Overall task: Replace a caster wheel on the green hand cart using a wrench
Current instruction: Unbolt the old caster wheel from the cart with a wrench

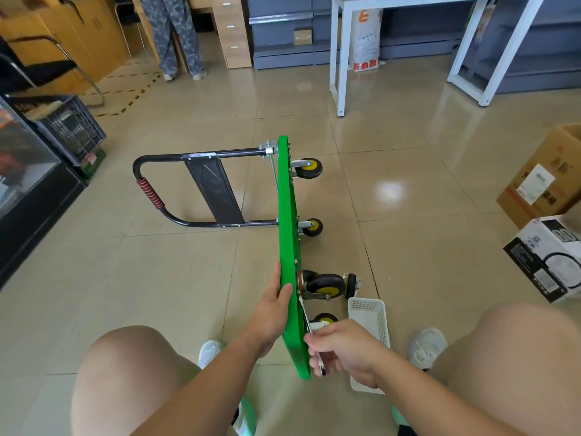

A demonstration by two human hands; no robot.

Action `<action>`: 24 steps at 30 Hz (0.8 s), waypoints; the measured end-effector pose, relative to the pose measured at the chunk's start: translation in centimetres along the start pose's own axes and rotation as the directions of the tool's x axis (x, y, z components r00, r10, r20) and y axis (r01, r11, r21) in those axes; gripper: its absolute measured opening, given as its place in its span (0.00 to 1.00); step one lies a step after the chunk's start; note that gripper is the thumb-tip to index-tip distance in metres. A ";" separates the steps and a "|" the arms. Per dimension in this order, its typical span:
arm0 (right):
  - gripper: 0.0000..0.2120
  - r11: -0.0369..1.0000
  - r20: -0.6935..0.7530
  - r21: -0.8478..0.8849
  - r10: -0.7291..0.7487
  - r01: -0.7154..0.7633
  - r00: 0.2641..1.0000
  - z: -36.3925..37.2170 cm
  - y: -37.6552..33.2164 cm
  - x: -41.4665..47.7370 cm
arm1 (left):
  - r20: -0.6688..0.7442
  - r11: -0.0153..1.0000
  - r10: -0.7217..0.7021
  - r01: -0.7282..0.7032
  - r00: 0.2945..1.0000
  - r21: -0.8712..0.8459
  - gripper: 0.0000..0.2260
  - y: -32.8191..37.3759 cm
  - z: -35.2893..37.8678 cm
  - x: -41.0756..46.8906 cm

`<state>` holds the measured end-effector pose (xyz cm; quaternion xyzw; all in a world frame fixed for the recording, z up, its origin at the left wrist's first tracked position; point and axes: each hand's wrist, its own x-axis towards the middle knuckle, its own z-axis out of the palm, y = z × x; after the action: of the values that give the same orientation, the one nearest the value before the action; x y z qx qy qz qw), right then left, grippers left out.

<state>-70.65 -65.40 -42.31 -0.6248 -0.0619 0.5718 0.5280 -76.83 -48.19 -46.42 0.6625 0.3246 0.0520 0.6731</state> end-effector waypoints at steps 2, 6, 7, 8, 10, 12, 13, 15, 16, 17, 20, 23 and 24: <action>0.08 0.999 0.026 0.052 -0.002 0.001 1.000 0.1 -0.7 -0.1 | 0.000 1.000 0.011 -0.011 1.000 -0.009 0.27 -0.3 0.0 0.1; 0.09 0.990 0.047 0.142 0.016 -0.022 0.999 0.5 -1.8 0.1 | -0.017 1.000 0.003 -0.004 1.000 -0.027 0.27 -0.5 -0.1 0.3; 0.09 0.988 0.044 0.152 0.020 -0.026 0.999 0.5 -1.9 0.1 | -0.020 1.000 -0.004 0.004 1.000 -0.029 0.27 -0.5 -0.2 0.3; 0.08 0.987 0.044 0.156 0.023 -0.030 0.999 0.5 -2.0 0.2 | -0.021 1.000 -0.008 0.008 1.000 -0.030 0.27 -0.5 -0.2 0.3; 0.09 0.987 0.051 0.156 0.029 -0.036 0.998 0.5 -2.1 0.3 | -0.019 1.000 -0.008 0.007 1.000 -0.028 0.27 -0.5 -0.2 0.3; 0.09 0.985 0.048 0.163 0.039 -0.047 0.998 0.5 -2.1 0.5 | -0.011 1.000 -0.003 0.003 1.000 -0.025 0.27 -0.4 -0.2 0.2; 0.09 0.986 0.040 0.159 0.045 -0.051 0.998 0.6 -2.0 0.6 | -0.006 1.000 0.000 0.000 1.000 -0.025 0.27 -0.4 -0.2 0.2; 0.08 0.991 0.021 0.122 0.057 -0.059 0.998 0.6 -1.6 1.0 | 0.004 1.000 0.005 -0.004 1.000 -0.024 0.27 -0.5 -0.2 0.3; 0.07 0.994 0.010 0.090 0.066 -0.067 0.998 0.6 -1.3 1.2 | 0.007 1.000 0.005 -0.005 1.000 -0.023 0.27 -0.5 -0.2 0.3; 0.06 0.996 -0.005 0.050 0.080 -0.080 0.997 0.6 -0.9 1.4 | 0.008 1.000 0.004 -0.003 1.000 -0.020 0.27 -0.5 -0.2 0.3; 0.07 0.988 -0.098 -0.105 0.103 -0.113 0.990 0.5 0.4 2.2 | 0.006 1.000 -0.002 0.002 1.000 -0.012 0.27 -0.5 -0.2 0.3; 0.07 0.972 -0.130 -0.223 0.053 -0.081 0.990 0.4 1.4 2.5 | 0.008 1.000 0.000 0.000 1.000 -0.012 0.26 -0.4 -0.2 0.2; 0.08 0.968 -0.122 -0.242 0.039 -0.068 0.992 0.3 1.6 2.5 | 0.010 1.000 0.001 -0.001 1.000 -0.012 0.26 -0.4 -0.2 0.2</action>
<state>-70.85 -64.23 -45.06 -0.7189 -0.0846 0.5366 0.4336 -76.95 -47.98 -46.83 0.6588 0.3206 0.0509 0.6787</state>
